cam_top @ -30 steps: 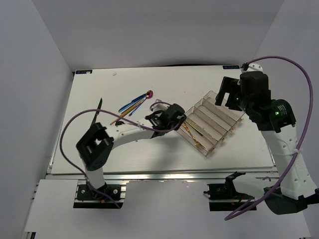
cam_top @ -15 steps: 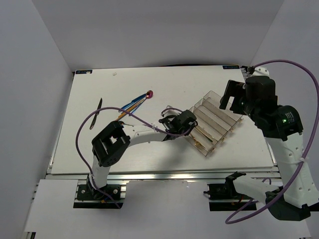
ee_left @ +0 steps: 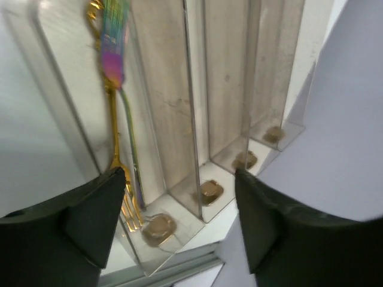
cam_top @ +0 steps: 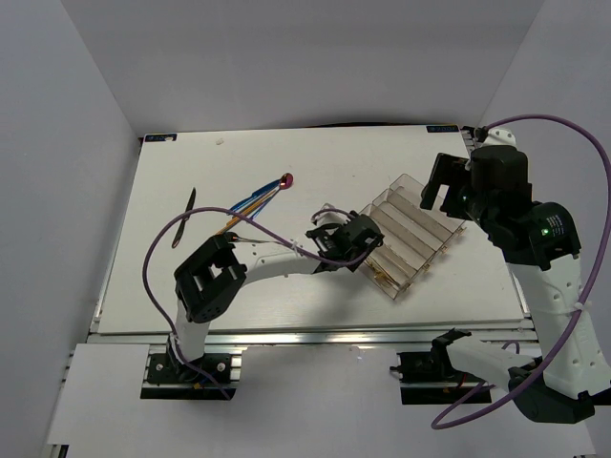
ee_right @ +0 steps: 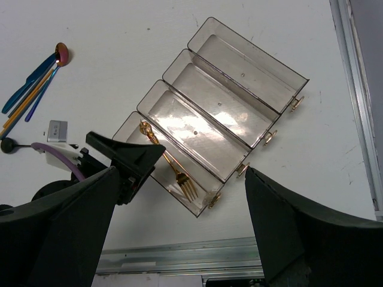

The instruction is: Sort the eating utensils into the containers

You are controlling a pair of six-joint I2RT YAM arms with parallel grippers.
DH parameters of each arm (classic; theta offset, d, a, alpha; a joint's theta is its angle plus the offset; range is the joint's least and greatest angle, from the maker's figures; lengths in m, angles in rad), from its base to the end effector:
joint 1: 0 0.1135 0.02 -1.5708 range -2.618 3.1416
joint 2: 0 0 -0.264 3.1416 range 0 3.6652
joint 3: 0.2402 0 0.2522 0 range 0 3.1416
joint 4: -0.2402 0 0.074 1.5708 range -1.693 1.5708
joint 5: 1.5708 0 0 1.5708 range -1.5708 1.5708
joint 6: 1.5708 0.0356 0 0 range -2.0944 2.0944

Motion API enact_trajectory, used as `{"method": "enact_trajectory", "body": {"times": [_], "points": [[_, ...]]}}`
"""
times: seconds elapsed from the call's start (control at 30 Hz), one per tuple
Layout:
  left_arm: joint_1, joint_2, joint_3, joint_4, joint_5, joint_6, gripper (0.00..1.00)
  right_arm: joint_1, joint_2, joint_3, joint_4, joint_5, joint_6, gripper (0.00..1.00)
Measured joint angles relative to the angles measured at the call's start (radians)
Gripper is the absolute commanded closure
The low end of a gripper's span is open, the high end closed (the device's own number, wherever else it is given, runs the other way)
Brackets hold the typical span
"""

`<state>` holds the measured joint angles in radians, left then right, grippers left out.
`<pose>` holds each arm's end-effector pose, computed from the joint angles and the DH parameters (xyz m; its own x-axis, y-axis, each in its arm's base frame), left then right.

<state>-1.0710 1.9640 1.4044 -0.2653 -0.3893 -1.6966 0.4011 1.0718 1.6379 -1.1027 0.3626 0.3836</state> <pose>0.2195 -0.3737 0.1996 -0.6390 -0.7450 -0.1914 -0.4356 0.5556 -0.7082 0.1526 0.0510 0.4725 -0.4680 0.1816 -0.8649 0.0979 0.9833 0.1535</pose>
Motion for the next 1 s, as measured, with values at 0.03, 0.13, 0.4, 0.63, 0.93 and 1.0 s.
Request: {"method": "enact_trajectory", "body": {"times": [0.03, 0.13, 0.4, 0.63, 0.93, 1.0], "points": [[0.001, -0.008, 0.004, -0.031, -0.01, 0.033, 0.04, 0.0, 0.0, 0.0, 0.001, -0.003, 0.0, 0.11], [0.018, -0.033, 0.076, -0.185, -0.062, 0.144, 0.02, 0.0, -0.003, 0.0, 0.005, -0.022, -0.001, 0.11], [0.455, -0.292, 0.09, -0.37, -0.08, 0.698, 0.02, 0.0, -0.058, -0.058, 0.016, -0.108, -0.005, 0.11], [0.697, -0.248, 0.206, -0.702, -0.178, 0.758, 0.02, 0.0, -0.068, -0.109, 0.03, -0.145, -0.027, 0.11], [0.687, -0.095, 0.117, -0.882, -0.031, 0.405, 0.11, -0.001, -0.036, -0.116, 0.036, -0.177, -0.048, 0.11], [0.686, -0.084, 0.115, -0.884, -0.017, 0.357, 0.12, -0.001, -0.033, -0.116, 0.036, -0.183, -0.051, 0.11]]}}
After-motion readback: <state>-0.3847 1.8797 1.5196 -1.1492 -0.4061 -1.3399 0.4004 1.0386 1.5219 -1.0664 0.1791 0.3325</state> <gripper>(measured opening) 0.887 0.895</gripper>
